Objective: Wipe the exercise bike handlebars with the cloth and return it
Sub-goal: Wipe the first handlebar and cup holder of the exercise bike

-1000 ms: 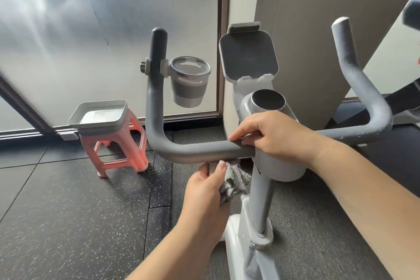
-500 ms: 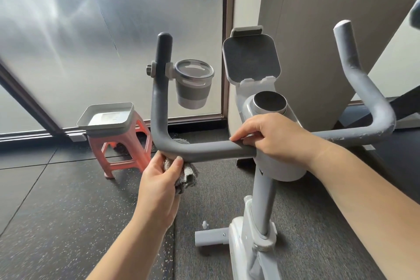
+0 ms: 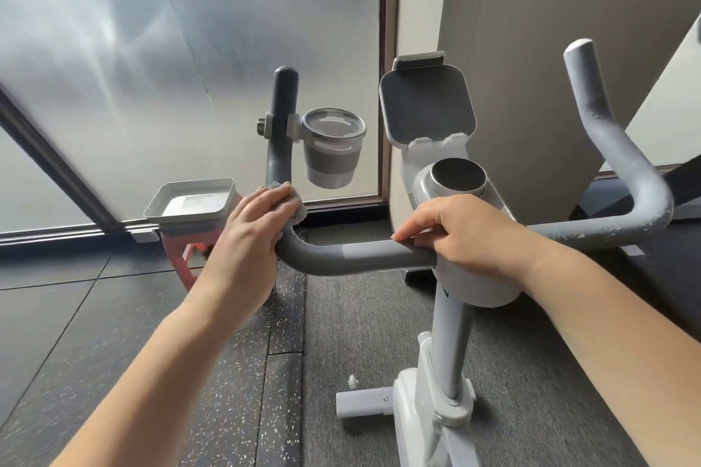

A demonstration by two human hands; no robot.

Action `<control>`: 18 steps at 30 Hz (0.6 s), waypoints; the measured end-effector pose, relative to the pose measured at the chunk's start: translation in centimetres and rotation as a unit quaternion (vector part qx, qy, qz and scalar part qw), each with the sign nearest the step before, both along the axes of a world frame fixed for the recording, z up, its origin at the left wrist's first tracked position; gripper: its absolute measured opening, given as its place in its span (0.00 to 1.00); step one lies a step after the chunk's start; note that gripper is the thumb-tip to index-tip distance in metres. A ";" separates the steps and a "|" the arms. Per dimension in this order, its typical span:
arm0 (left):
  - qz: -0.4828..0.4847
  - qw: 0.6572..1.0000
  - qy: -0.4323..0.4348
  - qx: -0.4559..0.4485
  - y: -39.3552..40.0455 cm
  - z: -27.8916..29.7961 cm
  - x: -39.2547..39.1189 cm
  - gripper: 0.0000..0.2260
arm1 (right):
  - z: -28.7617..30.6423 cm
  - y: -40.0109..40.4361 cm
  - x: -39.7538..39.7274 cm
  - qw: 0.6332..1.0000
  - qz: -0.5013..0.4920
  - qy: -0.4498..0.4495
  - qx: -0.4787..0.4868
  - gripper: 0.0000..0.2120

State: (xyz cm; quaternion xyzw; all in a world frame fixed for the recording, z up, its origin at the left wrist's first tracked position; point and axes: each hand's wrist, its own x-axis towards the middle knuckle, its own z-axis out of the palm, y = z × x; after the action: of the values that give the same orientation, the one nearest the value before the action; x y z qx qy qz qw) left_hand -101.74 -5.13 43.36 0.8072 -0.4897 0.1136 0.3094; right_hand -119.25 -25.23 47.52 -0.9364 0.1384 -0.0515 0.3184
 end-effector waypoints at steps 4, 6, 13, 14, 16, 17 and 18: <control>-0.014 0.989 -0.079 0.124 0.1 -0.1 -1.3 0.26 | -0.1 0.1 0.0 1.000 -0.001 -0.005 -0.005 0.15; -0.018 0.987 -0.079 0.140 -0.2 0.5 -2.8 0.26 | -0.1 0.1 0.0 1.000 -0.002 -0.007 -0.008 0.16; -0.129 0.940 -0.104 0.297 -1.7 4.9 -0.1 0.25 | -0.1 0.0 0.0 1.000 0.001 0.000 -0.001 0.16; -0.150 0.928 -0.116 0.320 -1.9 5.4 0.6 0.24 | -0.1 0.0 0.0 1.000 0.002 -0.001 0.001 0.16; -0.194 0.914 -0.135 0.329 -2.3 6.1 2.1 0.23 | -0.1 0.0 -0.1 1.000 0.003 -0.005 -0.002 0.17; -0.202 0.912 -0.151 0.323 -2.4 6.4 2.7 0.23 | -0.1 0.0 -0.1 1.000 0.004 -0.007 -0.006 0.17; -0.202 0.914 -0.164 0.312 -2.4 6.4 3.2 0.22 | -0.1 0.1 0.0 1.000 0.004 -0.007 -0.010 0.16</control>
State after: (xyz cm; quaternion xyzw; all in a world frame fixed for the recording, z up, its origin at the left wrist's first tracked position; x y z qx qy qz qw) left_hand -98.52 -7.57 49.81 0.7168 -0.6964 0.0211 -0.0271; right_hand -119.26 -25.17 47.43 -0.9396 0.1316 -0.0580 0.3105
